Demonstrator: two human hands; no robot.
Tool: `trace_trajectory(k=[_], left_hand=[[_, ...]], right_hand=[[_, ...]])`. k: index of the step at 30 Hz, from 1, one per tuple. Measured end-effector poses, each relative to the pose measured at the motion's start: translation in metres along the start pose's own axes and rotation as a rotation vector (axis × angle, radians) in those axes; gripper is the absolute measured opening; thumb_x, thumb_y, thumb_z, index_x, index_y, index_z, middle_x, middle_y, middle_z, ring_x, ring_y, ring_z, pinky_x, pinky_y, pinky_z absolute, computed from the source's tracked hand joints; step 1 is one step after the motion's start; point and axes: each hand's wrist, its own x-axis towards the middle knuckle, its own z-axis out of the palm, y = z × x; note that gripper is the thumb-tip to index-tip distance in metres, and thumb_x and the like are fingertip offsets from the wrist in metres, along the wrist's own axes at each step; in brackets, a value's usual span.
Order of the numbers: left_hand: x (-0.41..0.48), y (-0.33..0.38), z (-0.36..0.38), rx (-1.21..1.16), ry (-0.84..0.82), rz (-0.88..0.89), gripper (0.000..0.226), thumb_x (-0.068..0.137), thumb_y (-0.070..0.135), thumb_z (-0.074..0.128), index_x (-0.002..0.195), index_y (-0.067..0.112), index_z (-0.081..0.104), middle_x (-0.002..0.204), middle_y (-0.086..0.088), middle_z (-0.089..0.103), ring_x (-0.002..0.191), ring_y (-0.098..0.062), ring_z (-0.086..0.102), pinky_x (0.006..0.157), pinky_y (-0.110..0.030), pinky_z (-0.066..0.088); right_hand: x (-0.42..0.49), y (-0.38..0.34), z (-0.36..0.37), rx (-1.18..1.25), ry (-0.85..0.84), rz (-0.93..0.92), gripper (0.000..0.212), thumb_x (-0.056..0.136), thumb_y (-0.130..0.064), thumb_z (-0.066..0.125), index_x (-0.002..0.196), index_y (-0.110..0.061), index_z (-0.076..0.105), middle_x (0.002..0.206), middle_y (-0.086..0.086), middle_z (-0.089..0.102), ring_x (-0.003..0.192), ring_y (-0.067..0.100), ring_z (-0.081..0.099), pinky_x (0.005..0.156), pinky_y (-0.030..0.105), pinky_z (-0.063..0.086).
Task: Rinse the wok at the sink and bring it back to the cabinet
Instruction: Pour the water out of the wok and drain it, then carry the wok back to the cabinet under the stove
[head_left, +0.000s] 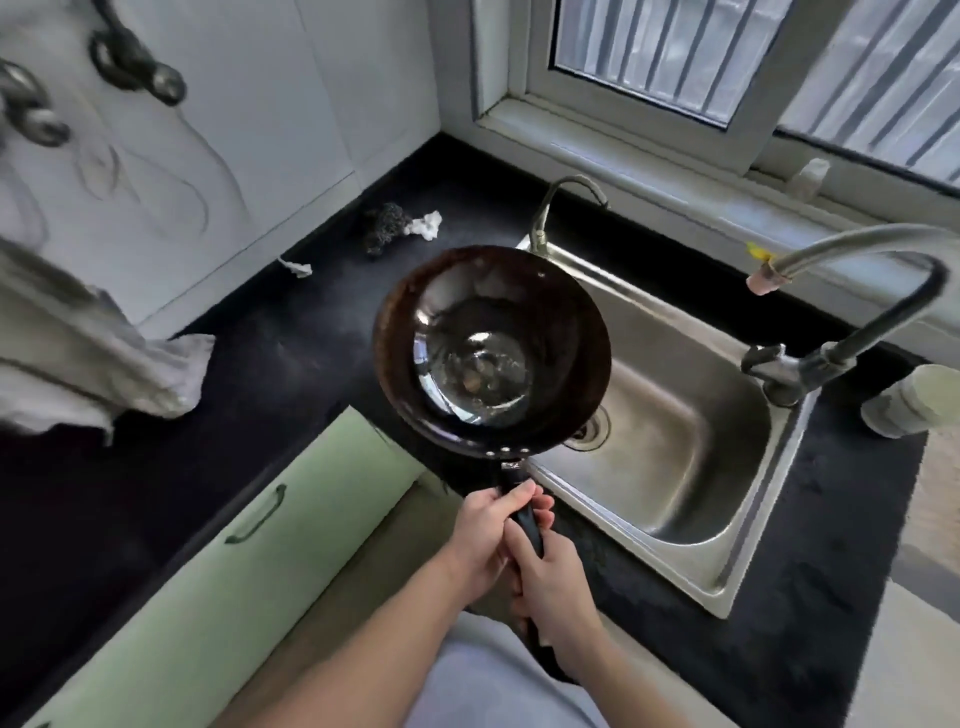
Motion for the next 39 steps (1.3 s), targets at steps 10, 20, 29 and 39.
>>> trace_trajectory(k=[10,20,29,39], left_hand=[[-0.057,-0.046,-0.025,-0.355,0.272,0.19,0.014,0.095,0.009,0.057,0.088,-0.002,0.061,0.077,-0.013,0.067,0.062,-0.019,0.064,0.063,-0.029,0.056],[-0.132,-0.092,-0.091,-0.655,0.505,0.395,0.014,0.096,0.012,0.057,0.09,0.0,0.061,0.081,-0.012,0.069,0.066,-0.02,0.065,0.065,-0.03,0.055],[-0.222,-0.174,-0.141,-0.89,0.71,0.574,0.013,0.095,0.012,0.058,0.093,0.0,0.061,0.085,-0.011,0.071,0.067,-0.019,0.065,0.064,-0.029,0.056],[-0.333,-0.32,-0.19,-1.096,0.822,0.699,0.016,0.095,0.013,0.058,0.097,-0.003,0.059,0.08,-0.013,0.064,0.069,-0.023,0.061,0.066,-0.03,0.054]], right_hand=[[-0.026,0.019,-0.003,-0.343,-0.374,-0.098,0.039,0.098,-0.034,0.057,0.066,-0.013,0.05,0.044,-0.003,0.048,0.035,0.015,0.042,0.038,0.027,0.034],[-0.071,0.036,0.052,-0.542,-0.787,-0.119,0.036,0.098,-0.03,0.055,0.068,-0.011,0.051,0.053,0.005,0.051,0.044,0.018,0.043,0.04,0.028,0.039],[-0.144,0.102,0.102,-0.763,-1.043,-0.137,0.033,0.096,-0.035,0.056,0.076,-0.009,0.054,0.054,0.004,0.053,0.042,0.018,0.047,0.044,0.032,0.043],[-0.273,0.2,0.127,-0.996,-1.294,-0.124,0.034,0.102,-0.028,0.048,0.075,-0.007,0.055,0.052,0.005,0.052,0.041,0.024,0.048,0.037,0.032,0.04]])
